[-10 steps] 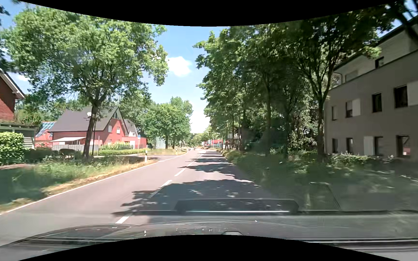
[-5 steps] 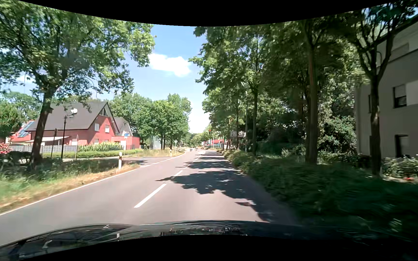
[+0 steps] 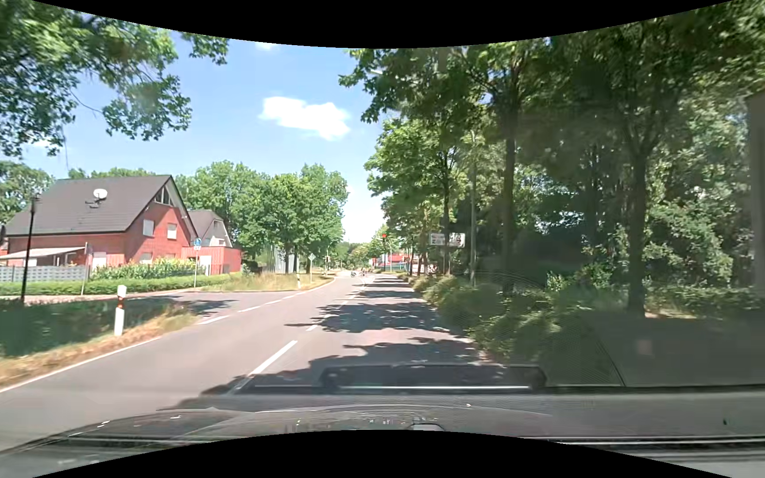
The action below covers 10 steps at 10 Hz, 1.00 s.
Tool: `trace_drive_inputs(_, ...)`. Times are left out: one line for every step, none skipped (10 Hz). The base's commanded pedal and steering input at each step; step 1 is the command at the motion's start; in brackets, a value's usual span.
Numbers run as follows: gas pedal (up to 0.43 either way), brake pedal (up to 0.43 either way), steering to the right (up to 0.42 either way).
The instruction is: Follow the waypoints while adhering to traffic rules and regulations
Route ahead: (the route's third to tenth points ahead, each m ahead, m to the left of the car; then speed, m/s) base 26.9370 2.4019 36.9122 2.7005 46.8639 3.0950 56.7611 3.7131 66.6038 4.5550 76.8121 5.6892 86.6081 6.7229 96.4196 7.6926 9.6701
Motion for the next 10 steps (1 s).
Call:
trace_drive_inputs(0.067, 0.0, -0.001)
trace_drive_inputs(0.067, 0.0, -0.001)
trace_drive_inputs(0.067, 0.0, -0.001)
trace_drive_inputs(0.067, 0.0, -0.002)
trace_drive_inputs(0.067, 0.0, -0.002)
trace_drive_inputs(0.067, 0.0, -0.002)
trace_drive_inputs(0.067, 0.0, -0.003)
trace_drive_inputs(0.067, 0.0, -0.002)
trace_drive_inputs(0.067, 0.0, -0.002)
trace_drive_inputs(0.067, 0.0, -0.002)
